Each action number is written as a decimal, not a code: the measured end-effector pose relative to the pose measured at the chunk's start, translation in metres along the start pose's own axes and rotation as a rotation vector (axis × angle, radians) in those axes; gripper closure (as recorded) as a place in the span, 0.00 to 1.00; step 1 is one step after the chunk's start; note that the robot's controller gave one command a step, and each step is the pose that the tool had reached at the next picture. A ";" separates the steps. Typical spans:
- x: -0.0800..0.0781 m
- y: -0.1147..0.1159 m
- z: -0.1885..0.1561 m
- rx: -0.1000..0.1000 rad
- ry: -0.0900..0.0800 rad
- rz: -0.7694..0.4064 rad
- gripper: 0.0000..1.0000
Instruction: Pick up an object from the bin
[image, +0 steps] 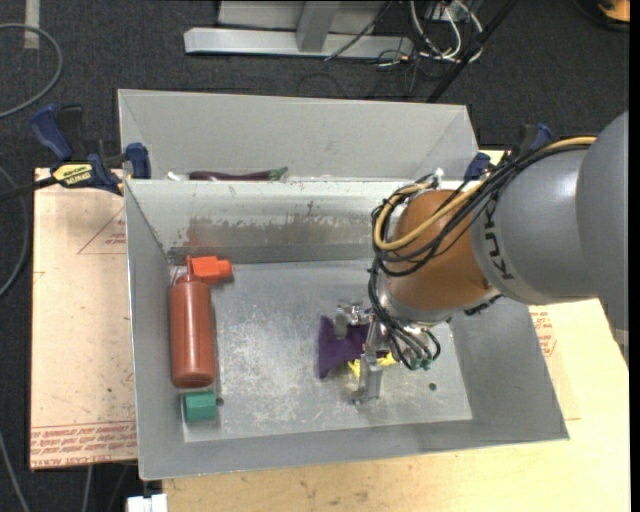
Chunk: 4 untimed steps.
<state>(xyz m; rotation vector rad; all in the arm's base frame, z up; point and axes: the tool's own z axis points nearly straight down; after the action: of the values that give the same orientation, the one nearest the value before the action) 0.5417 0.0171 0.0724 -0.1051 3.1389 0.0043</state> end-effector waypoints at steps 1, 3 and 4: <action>-0.009 0.001 0.004 0.001 -0.002 -0.161 0.00; -0.011 0.002 0.002 -0.001 -0.008 -0.158 1.00; -0.011 0.002 0.002 -0.001 -0.008 -0.158 1.00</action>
Offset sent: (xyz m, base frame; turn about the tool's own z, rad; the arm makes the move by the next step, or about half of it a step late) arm 0.0000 0.0000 0.0000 0.0000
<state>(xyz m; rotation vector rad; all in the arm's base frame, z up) 0.5521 0.0199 0.0701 -0.3522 3.1126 0.0061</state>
